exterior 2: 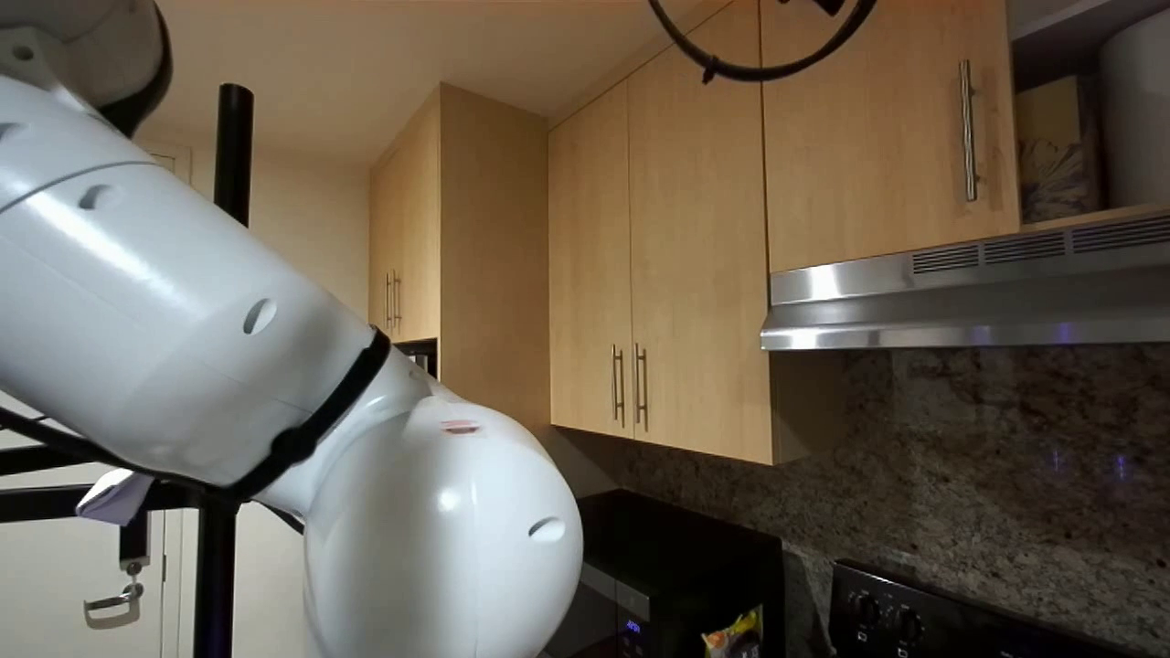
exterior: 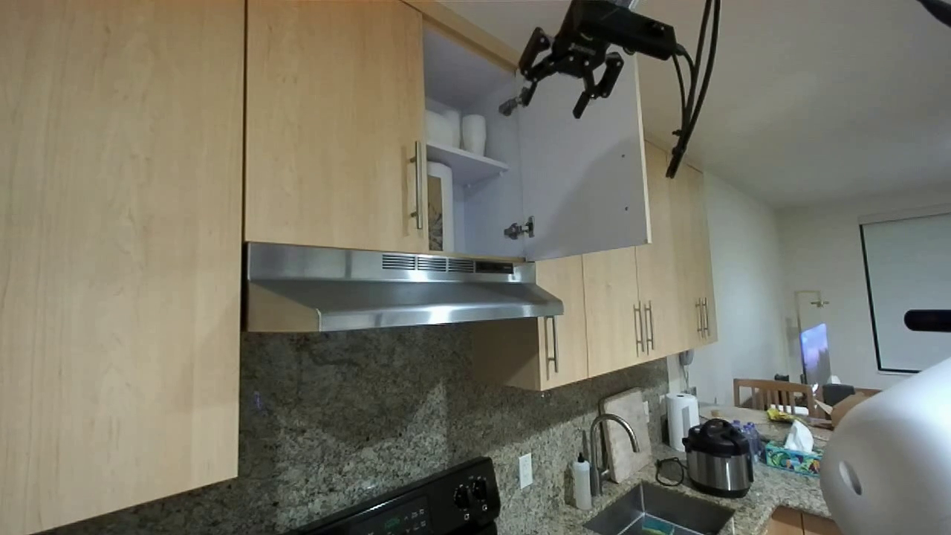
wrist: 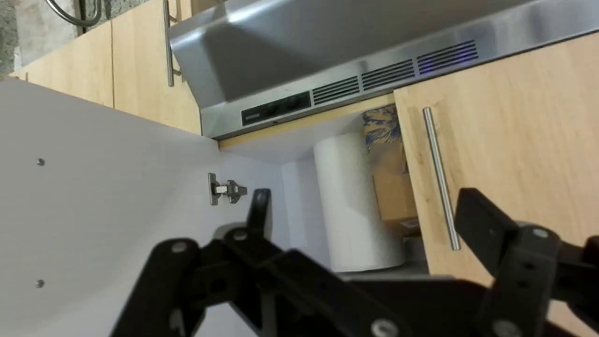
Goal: Close the right cabinet door
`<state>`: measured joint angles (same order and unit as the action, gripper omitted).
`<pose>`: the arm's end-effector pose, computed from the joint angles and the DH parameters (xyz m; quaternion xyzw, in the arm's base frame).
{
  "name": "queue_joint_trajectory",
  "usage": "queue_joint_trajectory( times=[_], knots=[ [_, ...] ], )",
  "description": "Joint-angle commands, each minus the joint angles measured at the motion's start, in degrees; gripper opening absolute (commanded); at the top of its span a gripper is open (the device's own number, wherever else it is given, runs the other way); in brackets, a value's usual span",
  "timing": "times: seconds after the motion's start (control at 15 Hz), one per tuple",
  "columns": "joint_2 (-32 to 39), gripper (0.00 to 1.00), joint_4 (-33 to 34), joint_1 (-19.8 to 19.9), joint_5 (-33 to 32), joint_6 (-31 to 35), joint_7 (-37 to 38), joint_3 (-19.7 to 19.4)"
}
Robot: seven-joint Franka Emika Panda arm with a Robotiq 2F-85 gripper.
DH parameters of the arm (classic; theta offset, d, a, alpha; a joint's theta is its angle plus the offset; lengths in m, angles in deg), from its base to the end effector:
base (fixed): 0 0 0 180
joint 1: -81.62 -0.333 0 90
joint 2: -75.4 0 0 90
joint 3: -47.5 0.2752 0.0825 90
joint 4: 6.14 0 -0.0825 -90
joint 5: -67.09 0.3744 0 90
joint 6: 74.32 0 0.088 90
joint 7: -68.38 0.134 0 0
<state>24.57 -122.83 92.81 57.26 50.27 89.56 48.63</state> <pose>0.3009 -0.0588 0.8057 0.8379 -0.2256 0.4949 0.0460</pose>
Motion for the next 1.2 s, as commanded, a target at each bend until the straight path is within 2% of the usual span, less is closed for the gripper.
queue_joint_trajectory(
  times=[0.0, 0.13, 0.2, 0.6, 1.13],
  knots=[
    [3.38, 1.0, 5.35, 1.11, 1.96, -1.74, -1.34, -2.79],
    [3.9, 1.0, 6.29, 1.94, 3.67, -1.46, 1.68, -4.08],
    [2.51, 1.0, 4.32, 1.53, 2.45, -0.51, -0.43, -3.19],
    [3.72, 1.0, 5.94, 2.21, 3.57, -0.95, -0.73, -4.76],
    [11.73, 1.0, 18.27, 0.65, 4.16, -11.92, -11.64, -14.93]
  ],
)
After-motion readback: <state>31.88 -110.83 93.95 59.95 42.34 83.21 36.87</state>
